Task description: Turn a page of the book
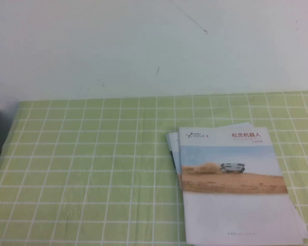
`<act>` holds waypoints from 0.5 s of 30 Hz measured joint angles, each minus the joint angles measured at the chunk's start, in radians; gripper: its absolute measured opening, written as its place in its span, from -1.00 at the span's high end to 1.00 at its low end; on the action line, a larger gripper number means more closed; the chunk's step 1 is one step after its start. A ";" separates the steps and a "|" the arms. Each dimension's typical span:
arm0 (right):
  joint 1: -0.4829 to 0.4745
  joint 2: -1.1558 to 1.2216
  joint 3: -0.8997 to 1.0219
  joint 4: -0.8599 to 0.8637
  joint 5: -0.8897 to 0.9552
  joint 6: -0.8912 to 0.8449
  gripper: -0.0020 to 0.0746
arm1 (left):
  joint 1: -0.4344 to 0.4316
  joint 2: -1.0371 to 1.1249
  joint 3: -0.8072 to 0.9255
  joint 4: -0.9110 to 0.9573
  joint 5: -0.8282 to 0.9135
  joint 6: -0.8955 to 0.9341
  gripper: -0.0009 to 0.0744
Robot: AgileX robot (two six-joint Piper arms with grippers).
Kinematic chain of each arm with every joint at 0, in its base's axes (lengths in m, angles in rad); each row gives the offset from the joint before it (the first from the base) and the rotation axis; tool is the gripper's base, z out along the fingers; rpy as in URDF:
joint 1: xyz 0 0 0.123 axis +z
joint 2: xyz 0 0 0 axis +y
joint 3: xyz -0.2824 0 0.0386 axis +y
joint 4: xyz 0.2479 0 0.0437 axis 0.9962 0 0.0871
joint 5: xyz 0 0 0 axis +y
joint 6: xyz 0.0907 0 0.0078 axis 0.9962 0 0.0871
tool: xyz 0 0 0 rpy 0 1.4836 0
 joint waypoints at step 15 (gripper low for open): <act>0.000 0.000 0.000 0.000 -0.006 0.000 0.95 | 0.000 0.000 0.000 0.000 0.000 -0.002 0.99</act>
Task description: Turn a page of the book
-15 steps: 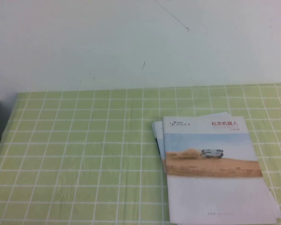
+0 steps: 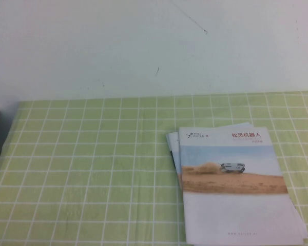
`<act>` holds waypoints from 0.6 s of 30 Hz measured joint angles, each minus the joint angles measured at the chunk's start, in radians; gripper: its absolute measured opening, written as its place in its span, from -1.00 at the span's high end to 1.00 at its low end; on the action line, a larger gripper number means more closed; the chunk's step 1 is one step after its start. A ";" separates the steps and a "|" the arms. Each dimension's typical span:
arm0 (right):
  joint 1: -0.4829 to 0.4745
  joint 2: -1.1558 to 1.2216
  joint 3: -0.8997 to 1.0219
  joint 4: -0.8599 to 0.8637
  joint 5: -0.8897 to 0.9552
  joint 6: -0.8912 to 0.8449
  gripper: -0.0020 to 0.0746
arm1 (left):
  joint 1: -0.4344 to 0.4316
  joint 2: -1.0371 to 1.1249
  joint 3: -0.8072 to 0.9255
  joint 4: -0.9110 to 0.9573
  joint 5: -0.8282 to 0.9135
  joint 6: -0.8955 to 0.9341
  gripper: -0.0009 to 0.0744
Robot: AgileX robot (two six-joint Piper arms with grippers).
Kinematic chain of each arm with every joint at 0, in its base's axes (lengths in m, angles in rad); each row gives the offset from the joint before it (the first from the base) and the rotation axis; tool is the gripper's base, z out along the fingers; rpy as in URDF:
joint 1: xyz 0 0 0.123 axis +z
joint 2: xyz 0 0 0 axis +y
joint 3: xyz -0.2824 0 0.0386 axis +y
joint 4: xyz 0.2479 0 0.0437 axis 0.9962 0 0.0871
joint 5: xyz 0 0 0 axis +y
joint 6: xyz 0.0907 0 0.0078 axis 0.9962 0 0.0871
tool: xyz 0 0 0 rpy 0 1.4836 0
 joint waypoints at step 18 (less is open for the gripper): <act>0.000 0.000 0.002 -0.002 -0.034 0.000 0.95 | 0.000 0.000 0.000 0.000 0.000 0.002 0.99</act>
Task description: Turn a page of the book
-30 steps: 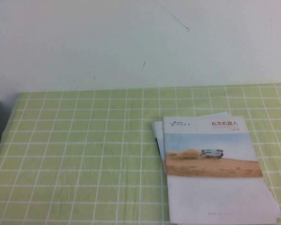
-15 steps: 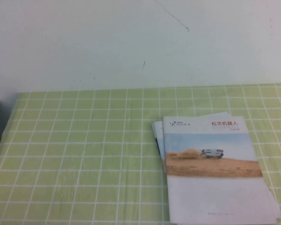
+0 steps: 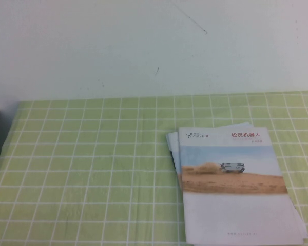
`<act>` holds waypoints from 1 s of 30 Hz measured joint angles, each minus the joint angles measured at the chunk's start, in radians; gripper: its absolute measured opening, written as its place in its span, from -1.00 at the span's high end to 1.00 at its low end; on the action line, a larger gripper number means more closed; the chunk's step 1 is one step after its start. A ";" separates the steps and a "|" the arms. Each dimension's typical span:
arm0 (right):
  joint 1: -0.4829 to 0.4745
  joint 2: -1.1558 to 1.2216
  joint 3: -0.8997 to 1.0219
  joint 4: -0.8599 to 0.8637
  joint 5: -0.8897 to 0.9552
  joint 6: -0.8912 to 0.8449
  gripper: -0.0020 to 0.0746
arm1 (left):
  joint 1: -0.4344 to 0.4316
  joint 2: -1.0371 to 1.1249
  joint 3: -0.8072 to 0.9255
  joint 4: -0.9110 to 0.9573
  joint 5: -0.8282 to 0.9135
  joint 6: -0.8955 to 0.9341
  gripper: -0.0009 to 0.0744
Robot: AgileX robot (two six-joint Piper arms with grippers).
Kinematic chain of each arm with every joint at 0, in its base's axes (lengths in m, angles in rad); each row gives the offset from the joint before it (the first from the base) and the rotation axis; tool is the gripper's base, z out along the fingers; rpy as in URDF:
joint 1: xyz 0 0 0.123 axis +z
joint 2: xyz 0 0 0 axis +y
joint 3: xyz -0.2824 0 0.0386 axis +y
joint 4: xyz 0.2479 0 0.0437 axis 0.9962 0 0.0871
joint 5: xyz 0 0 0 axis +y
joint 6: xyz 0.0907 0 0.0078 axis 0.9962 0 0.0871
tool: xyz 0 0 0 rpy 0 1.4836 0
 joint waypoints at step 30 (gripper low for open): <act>0.000 0.000 0.000 -0.004 -0.061 -0.205 0.95 | 0.000 0.000 0.000 0.025 0.000 0.021 0.99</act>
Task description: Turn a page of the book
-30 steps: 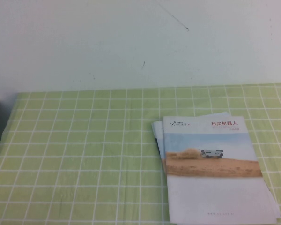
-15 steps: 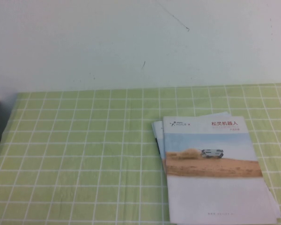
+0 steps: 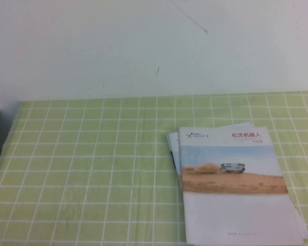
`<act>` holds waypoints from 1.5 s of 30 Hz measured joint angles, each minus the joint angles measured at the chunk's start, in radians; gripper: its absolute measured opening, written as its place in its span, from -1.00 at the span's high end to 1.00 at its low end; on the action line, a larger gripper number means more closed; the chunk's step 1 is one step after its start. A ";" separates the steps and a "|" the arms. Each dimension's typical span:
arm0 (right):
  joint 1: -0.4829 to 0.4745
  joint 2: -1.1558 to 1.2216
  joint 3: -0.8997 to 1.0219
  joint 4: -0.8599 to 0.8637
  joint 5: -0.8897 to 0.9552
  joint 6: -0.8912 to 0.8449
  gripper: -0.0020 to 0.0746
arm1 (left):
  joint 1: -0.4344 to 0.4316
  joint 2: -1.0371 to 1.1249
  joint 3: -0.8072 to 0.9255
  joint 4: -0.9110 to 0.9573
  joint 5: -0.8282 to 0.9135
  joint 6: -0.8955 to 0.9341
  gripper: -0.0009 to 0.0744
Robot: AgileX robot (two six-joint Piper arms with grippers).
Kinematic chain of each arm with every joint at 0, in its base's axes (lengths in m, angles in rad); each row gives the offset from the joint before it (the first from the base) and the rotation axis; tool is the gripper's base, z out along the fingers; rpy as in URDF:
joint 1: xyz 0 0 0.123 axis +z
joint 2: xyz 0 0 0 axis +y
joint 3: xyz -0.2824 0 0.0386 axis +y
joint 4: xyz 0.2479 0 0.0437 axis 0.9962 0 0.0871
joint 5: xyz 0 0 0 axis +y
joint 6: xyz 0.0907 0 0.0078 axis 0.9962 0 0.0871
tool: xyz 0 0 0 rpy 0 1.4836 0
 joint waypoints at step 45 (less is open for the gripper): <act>0.000 0.000 0.000 0.674 0.119 -0.061 0.95 | 0.000 0.000 0.000 -0.853 -0.201 -0.109 0.99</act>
